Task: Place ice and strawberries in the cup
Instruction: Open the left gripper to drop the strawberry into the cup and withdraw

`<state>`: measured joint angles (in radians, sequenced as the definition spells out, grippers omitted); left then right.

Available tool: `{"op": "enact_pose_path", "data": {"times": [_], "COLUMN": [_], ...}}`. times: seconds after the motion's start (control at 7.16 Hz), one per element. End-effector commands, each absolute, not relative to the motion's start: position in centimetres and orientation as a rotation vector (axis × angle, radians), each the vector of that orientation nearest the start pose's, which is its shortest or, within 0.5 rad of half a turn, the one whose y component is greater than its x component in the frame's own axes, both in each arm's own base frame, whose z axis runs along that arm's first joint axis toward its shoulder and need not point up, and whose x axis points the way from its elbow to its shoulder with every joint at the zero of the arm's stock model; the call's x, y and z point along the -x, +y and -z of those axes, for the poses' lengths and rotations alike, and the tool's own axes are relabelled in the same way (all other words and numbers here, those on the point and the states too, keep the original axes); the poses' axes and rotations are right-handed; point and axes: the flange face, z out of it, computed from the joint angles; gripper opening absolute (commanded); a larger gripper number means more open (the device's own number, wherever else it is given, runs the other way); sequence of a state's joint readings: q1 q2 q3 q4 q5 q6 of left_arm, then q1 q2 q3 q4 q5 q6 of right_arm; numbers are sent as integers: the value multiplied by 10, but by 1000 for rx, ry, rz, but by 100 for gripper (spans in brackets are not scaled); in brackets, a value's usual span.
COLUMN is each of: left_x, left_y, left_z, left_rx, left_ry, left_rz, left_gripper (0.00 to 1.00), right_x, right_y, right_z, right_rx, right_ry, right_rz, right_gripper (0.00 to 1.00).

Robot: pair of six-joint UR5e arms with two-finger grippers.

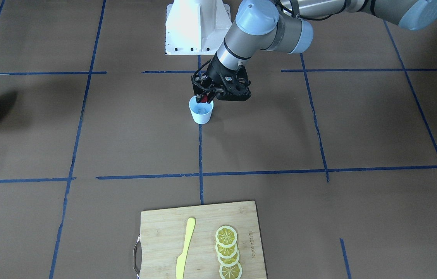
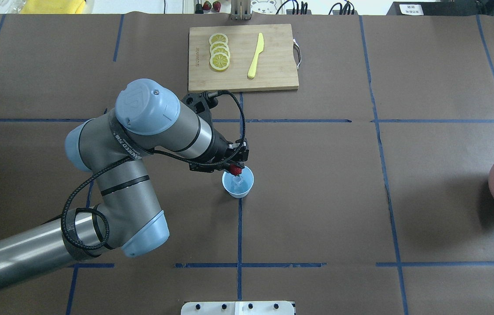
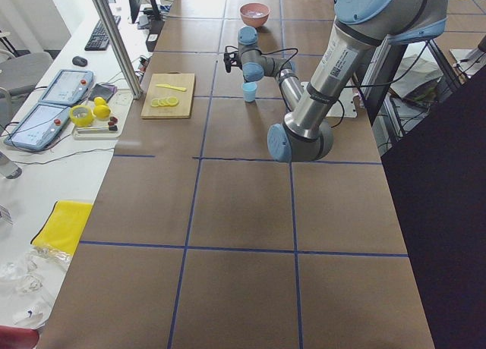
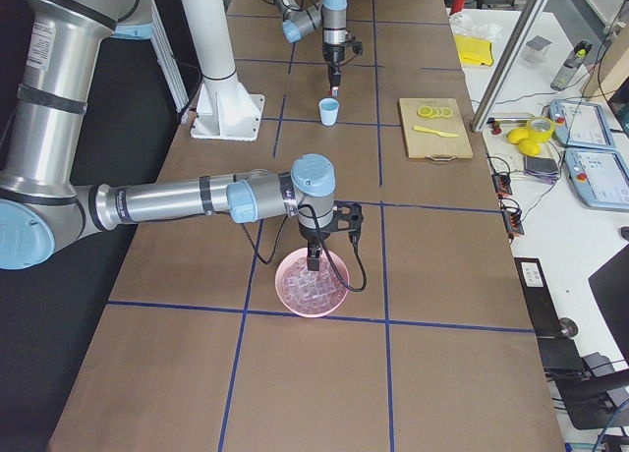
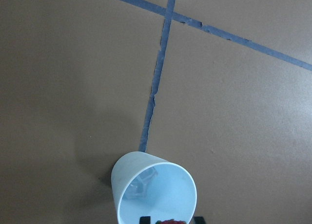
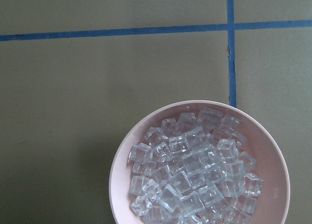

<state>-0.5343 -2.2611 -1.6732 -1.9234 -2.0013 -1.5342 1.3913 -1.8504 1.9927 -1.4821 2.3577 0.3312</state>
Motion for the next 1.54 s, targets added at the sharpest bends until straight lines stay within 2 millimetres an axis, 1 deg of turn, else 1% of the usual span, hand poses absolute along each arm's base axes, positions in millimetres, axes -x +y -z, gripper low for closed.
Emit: {"op": "enact_pose_path", "data": {"times": [0.0, 0.14, 0.28, 0.42, 0.56, 0.7, 0.84, 0.98, 1.12, 1.26, 1.4], "left_x": [-531, -531, -531, -525, -510, -478, -441, -396, -342, -282, -214], "left_y": [-419, -419, -419, -418, -419, -421, -422, -421, -423, -424, -432], "left_z": [-158, -159, -161, -157, -167, -197, -224, -243, -271, -303, -351], "left_rx": [43, 44, 45, 38, 35, 17, -25, -63, -87, -121, -141], "left_ry": [1185, 1184, 1181, 1189, 1183, 1162, 1118, 1072, 1014, 968, 908], "left_rz": [192, 193, 194, 193, 206, 208, 125, 66, 11, -83, -161], "left_gripper": [53, 55, 55, 54, 54, 54, 54, 54, 54, 54, 54], "right_x": [7, 7, 7, 6, -1, -10, -25, -51, -63, -68, -70], "right_y": [-389, -389, -389, -389, -391, -391, -390, -384, -382, -380, -379], "right_z": [-562, -562, -562, -561, -559, -561, -567, -572, -581, -584, -586], "right_rx": [-12, -10, -12, -16, -28, -52, -73, -61, -54, -48, -44], "right_ry": [-813, -812, -813, -813, -813, -810, -803, -788, -775, -772, -772], "right_rz": [-53, -54, -53, -53, -59, -32, -8, 8, 68, 79, 73], "right_gripper": [100, 100, 100, 100, 100, 100, 100, 100, 100, 100, 100]}}
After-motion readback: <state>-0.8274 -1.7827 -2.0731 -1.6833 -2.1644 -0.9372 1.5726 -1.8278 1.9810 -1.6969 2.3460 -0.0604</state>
